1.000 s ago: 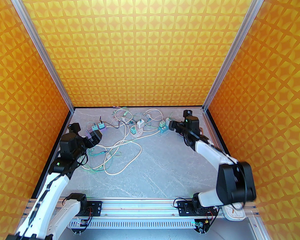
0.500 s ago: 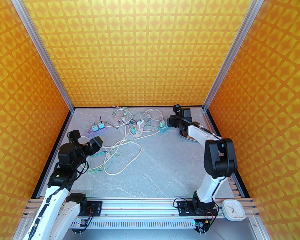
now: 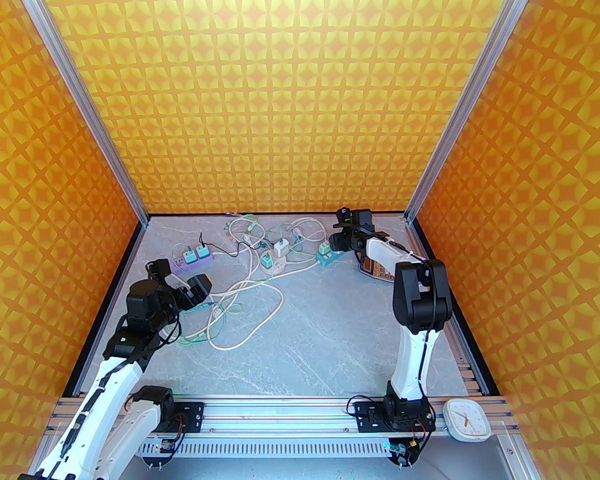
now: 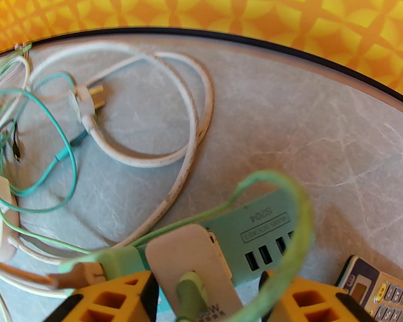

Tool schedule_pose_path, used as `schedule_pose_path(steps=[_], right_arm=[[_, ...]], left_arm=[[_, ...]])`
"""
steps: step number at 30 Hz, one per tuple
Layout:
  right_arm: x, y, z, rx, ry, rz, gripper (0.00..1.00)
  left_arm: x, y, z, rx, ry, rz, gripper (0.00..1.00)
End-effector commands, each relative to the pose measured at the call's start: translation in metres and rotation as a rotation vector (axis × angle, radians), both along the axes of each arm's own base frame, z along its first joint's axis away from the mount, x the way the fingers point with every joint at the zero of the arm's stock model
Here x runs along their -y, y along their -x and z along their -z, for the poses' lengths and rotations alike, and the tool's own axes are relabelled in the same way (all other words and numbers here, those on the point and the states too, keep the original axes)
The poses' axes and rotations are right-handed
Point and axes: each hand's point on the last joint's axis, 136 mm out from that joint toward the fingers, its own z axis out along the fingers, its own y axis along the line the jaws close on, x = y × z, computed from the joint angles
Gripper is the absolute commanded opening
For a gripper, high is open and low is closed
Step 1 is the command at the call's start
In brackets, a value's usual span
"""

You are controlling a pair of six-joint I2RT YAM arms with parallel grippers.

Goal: Pull the plug off the socket

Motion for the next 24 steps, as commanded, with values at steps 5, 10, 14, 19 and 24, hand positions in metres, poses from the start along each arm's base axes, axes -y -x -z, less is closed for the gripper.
schedule_pose_path(steps=[5,10,14,19,24], right_arm=[[-0.015,0.004,0.019,-0.061,-0.026,-0.078,0.48],[-0.024,0.012,0.016,-0.051,-0.03,-0.092,0.38],[-0.038,0.022,0.001,-0.006,-0.021,-0.112,0.35],[-0.063,0.041,-0.009,-0.002,0.013,-0.137,0.33],[-0.077,0.062,-0.019,-0.003,0.011,-0.12,0.32]], left_arm=[[0.006,-0.007,-0.02,0.058,-0.005,0.032,0.99],[0.006,-0.009,-0.018,0.046,0.0,0.03,0.99],[0.006,-0.011,-0.016,0.038,0.003,0.027,0.99],[0.007,-0.01,-0.019,0.04,0.009,0.031,0.99],[0.006,-0.007,-0.022,0.047,0.012,0.028,0.99]])
